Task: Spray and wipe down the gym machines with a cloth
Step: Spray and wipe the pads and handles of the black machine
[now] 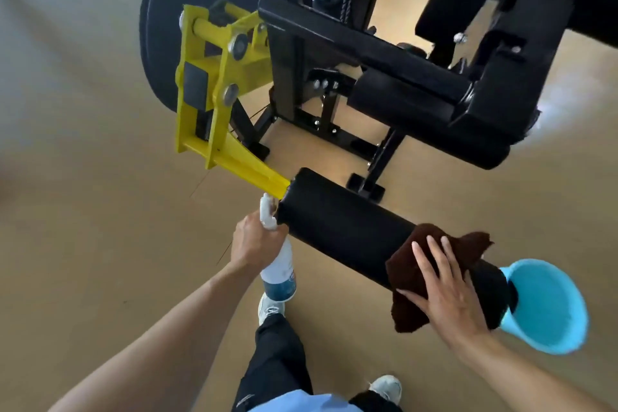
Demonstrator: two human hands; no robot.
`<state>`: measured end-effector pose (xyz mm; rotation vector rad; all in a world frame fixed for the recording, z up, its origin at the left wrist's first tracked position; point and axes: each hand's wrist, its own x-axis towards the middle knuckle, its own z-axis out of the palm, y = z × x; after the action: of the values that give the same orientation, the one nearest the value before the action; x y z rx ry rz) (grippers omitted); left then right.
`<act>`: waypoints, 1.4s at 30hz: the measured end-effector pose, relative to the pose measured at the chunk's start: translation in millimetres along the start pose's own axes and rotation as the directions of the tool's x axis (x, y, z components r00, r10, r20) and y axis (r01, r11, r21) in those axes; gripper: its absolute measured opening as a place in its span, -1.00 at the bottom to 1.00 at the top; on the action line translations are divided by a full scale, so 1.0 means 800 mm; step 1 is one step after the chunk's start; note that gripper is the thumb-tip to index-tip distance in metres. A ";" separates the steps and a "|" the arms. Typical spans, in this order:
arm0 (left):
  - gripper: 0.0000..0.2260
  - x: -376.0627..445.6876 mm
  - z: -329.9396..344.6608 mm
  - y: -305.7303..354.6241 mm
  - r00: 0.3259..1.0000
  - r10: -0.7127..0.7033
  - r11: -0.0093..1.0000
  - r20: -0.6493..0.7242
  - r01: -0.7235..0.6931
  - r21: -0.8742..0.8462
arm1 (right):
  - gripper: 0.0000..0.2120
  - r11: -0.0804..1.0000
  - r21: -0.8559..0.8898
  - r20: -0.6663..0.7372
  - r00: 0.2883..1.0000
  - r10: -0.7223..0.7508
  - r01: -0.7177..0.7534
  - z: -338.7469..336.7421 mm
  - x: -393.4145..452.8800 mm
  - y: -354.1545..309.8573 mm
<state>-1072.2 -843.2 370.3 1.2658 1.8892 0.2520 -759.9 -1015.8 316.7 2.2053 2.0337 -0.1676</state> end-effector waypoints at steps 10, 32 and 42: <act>-0.75 0.044 -0.007 -0.001 0.990 -0.046 0.999 0.133 0.045 0.014 | -0.29 0.935 0.327 0.112 0.977 -0.182 0.137 -0.063 0.221 -0.216; -0.83 0.032 -0.006 0.003 0.988 0.011 0.982 0.154 -0.040 0.184 | -0.48 0.892 0.442 -0.065 0.995 -0.072 0.094 -0.052 0.172 -0.198; -0.78 0.035 0.001 0.006 0.997 0.040 0.941 0.066 -0.060 0.334 | -0.45 0.915 0.325 -0.063 0.971 -0.231 0.239 -0.042 0.124 -0.111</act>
<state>-1073.0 -818.0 358.0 1.5306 1.9051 -0.0864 -840.7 -905.4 330.6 2.1302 2.4348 -0.5500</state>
